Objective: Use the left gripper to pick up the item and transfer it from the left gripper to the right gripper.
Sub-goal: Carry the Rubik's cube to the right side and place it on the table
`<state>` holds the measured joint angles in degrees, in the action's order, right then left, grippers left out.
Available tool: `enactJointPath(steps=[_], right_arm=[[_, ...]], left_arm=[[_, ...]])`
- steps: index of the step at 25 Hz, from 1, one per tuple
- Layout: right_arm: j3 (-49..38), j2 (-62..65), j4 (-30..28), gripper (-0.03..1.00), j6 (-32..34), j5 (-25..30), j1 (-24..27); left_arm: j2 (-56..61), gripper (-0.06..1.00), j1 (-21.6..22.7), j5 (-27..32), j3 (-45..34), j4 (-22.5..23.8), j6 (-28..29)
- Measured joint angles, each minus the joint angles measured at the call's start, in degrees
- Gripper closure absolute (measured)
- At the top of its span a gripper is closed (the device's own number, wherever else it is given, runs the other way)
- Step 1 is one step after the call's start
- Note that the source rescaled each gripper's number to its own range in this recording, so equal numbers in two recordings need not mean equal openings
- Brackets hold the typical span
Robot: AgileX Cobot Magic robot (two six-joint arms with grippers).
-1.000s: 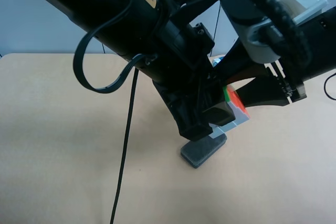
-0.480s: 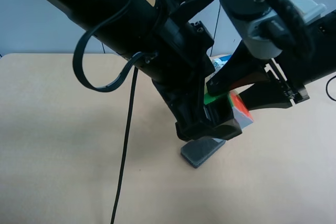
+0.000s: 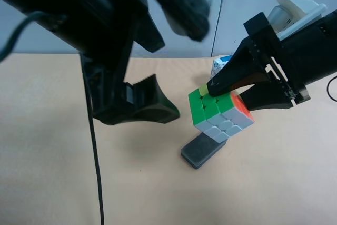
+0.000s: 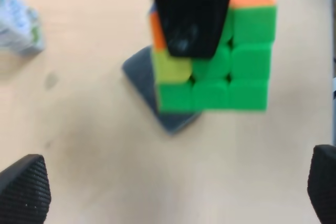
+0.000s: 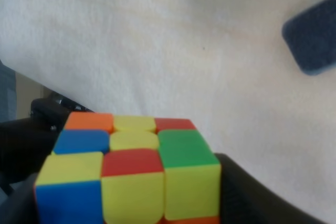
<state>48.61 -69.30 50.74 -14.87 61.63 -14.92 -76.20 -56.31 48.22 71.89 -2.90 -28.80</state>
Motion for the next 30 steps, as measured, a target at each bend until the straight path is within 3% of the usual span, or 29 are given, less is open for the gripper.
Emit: enactJointPath(steps=[7, 11, 14, 21, 30], right_arm=[[0.0, 0.0, 0.0, 0.93, 0.0, 0.0, 0.0], [0.0, 0.0, 0.0, 0.93, 0.0, 0.0, 0.0], [0.0, 0.0, 0.0, 0.93, -0.1, 0.0, 0.0], [0.0, 0.0, 0.0, 0.93, -0.5, 0.0, 0.0], [0.0, 0.0, 0.0, 0.93, -0.6, -0.1, 0.0]], left_arm=[[8.5, -0.04, 0.0, 7.3, 0.0, 12.8, 16.8], [13.5, -0.04, 0.0, 11.5, -2.1, 19.9, 23.1], [18.7, -0.04, 0.0, 12.6, -8.0, 22.3, 26.1], [34.2, -0.04, 0.0, 12.4, -23.6, 20.4, 28.8], [54.6, -0.04, 0.0, 12.5, -32.4, 8.6, 28.8]])
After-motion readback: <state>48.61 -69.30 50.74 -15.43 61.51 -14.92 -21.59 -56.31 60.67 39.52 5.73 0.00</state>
